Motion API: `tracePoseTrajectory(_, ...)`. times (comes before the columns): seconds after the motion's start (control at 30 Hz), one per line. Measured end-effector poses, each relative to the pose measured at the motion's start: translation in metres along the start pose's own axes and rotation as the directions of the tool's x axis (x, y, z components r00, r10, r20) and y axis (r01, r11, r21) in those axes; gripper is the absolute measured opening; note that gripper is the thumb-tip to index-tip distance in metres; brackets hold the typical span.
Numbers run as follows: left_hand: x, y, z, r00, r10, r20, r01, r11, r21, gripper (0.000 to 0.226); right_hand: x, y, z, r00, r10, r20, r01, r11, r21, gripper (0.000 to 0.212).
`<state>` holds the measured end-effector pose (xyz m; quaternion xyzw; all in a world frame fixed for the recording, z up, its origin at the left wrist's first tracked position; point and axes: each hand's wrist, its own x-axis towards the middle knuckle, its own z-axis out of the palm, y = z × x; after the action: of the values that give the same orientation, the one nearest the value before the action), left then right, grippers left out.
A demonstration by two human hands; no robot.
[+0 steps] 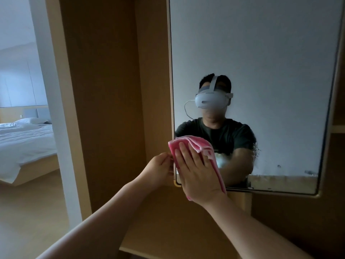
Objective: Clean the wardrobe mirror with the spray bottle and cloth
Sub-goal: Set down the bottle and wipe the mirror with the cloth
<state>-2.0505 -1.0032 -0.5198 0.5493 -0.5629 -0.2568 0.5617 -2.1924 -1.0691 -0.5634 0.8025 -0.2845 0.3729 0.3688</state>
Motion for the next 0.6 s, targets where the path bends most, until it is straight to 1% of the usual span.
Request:
tracePoseTrajectory(0.13, -0.001, 0.002, 0.0, 1.0, 0.002, -0.006, -0.002, 1.0, 0.018, 0.027, 0.001, 0.01, -0.005, 0.998, -0.055, -0.003, 0.055, 0.998, -0.032, 0.064)
tracePoseTrajectory(0.27, -0.001, 0.005, 0.003, 1.0, 0.002, -0.029, 0.001, 0.997, 0.083, 0.027, 0.003, 0.031, -0.013, 0.991, -0.137, 0.009, 0.137, 0.987, -0.078, 0.066)
tracePoseTrajectory(0.33, -0.001, 0.006, 0.003, 0.999, -0.003, -0.041, 0.007, 0.994, 0.109, 0.026, 0.008, 0.043, -0.019, 0.988, -0.156, 0.013, 0.156, 0.981, -0.115, 0.068)
tracePoseTrajectory(0.43, 0.0, 0.006, 0.003, 0.998, 0.004, -0.067, 0.006, 0.988, 0.154, 0.028, 0.017, 0.064, -0.031, 0.988, -0.156, 0.007, 0.155, 0.976, -0.151, 0.066)
tracePoseTrajectory(0.6, -0.001, 0.009, 0.005, 0.996, 0.011, -0.092, 0.005, 0.984, 0.177, 0.031, 0.036, 0.106, -0.058, 0.994, -0.094, -0.056, 0.082, 0.979, -0.188, 0.06)
